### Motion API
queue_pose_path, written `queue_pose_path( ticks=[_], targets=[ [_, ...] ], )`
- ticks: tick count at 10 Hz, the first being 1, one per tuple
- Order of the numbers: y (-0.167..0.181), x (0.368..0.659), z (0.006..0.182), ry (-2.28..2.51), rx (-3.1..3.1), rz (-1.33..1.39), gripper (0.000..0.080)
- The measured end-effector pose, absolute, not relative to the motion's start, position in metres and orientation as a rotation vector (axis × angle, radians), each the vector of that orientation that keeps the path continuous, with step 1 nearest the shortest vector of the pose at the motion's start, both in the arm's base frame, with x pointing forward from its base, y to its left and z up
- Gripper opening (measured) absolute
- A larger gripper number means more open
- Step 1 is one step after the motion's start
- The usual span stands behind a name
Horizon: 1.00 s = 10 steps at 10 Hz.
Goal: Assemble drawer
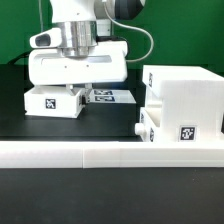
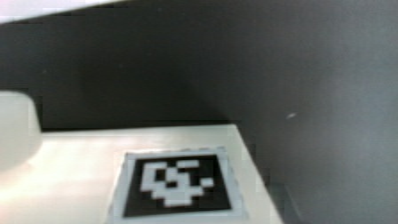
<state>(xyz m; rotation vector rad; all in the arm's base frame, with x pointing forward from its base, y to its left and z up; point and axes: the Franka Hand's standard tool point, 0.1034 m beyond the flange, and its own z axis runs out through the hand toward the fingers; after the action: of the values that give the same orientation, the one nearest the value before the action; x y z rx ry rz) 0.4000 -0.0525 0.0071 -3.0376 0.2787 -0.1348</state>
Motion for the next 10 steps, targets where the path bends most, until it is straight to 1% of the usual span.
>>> queue_pose_path(
  ticks=[3, 4, 5, 7, 10],
  targets=[
    [-0.047, 0.406, 0.009, 0.256, -3.039, -0.147, 0.0046],
    [-0.038, 0.411, 0.013, 0.229, -3.039, -0.147, 0.0045],
    [-0.029, 0.418, 0.018, 0.189, -3.037, -0.136, 0.0045],
    [-0.015, 0.441, 0.038, 0.094, -3.027, -0.105, 0.0045],
    [-0.016, 0.474, 0.058, -0.187, -2.999, -0.030, 0.0045]
  ],
)
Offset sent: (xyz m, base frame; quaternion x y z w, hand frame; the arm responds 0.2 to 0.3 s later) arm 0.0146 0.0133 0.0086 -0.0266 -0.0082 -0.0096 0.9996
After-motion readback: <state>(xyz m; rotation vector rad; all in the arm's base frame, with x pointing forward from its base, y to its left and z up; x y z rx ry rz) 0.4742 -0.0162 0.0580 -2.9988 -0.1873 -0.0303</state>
